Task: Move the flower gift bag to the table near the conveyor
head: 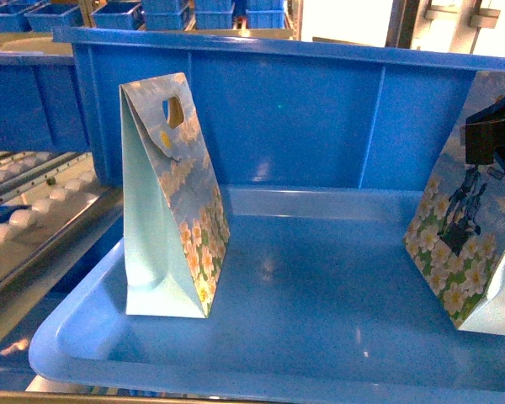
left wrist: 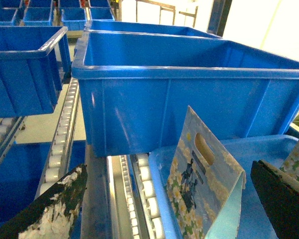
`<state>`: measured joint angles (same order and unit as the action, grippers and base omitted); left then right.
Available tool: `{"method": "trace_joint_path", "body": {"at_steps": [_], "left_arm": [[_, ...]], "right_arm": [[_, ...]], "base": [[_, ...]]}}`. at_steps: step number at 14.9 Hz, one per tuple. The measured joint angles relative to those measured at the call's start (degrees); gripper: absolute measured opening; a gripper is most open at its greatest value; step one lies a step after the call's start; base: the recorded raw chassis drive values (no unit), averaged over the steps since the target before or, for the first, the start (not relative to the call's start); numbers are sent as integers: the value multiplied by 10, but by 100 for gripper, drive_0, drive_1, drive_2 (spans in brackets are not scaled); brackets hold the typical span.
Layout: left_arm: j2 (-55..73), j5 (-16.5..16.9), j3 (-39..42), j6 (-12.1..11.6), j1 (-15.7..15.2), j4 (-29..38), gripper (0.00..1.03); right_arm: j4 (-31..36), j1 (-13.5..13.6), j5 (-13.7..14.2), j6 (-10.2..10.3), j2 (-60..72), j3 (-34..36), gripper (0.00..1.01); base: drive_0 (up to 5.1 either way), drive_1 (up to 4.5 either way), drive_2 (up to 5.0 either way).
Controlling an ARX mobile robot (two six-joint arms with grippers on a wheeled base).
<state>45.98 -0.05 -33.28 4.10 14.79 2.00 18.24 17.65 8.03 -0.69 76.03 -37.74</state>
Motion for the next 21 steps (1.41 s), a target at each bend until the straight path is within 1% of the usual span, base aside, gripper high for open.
{"method": "trace_joint_path", "body": {"at_steps": [3, 5, 6, 7, 10, 11, 12, 13, 15, 16, 17, 18, 20, 21], "left_arm": [[0, 0, 0, 0, 0, 0, 98], [0, 0, 0, 0, 0, 0, 98], [0, 0, 0, 0, 0, 0, 98], [0, 0, 0, 0, 0, 0, 98], [0, 0, 0, 0, 0, 0, 98], [0, 0, 0, 0, 0, 0, 98], [0, 0, 0, 0, 0, 0, 98], [0, 0, 0, 0, 0, 0, 98], [0, 0, 0, 0, 0, 0, 98], [0, 0, 0, 0, 0, 0, 98], [0, 0, 0, 0, 0, 0, 98], [0, 0, 0, 0, 0, 0, 98], [0, 0, 0, 0, 0, 0, 98], [0, 0, 0, 0, 0, 0, 98]], "right_arm": [[14, 8, 1, -2, -5, 9, 4], [15, 11, -2, -9, -21, 20, 3], [16, 10, -2, -9, -31, 28, 3], [19, 6, -8, -9, -47, 39, 3], [32, -22, -11, -8, -127, 75, 3], [6, -49, -26, -8, -192, 81, 3], [-16, -66, -36, -9, -230, 81, 3], [-34, -77, -45, -9, -261, 81, 3], [-69, -101, -75, -9, -329, 81, 3], [-87, -118, -89, -9, -362, 83, 3], [-109, -144, -108, -8, -402, 88, 3], [-127, -177, -132, -9, -439, 96, 3], [-175, -252, -193, -13, -509, 116, 3], [-190, -293, -226, -15, -551, 130, 3]], "base": [[0, 0, 0], [0, 0, 0], [0, 0, 0], [0, 0, 0], [0, 0, 0], [0, 0, 0], [0, 0, 0], [0, 0, 0], [0, 0, 0], [0, 0, 0], [0, 0, 0], [0, 0, 0], [0, 0, 0], [0, 0, 0]]}}
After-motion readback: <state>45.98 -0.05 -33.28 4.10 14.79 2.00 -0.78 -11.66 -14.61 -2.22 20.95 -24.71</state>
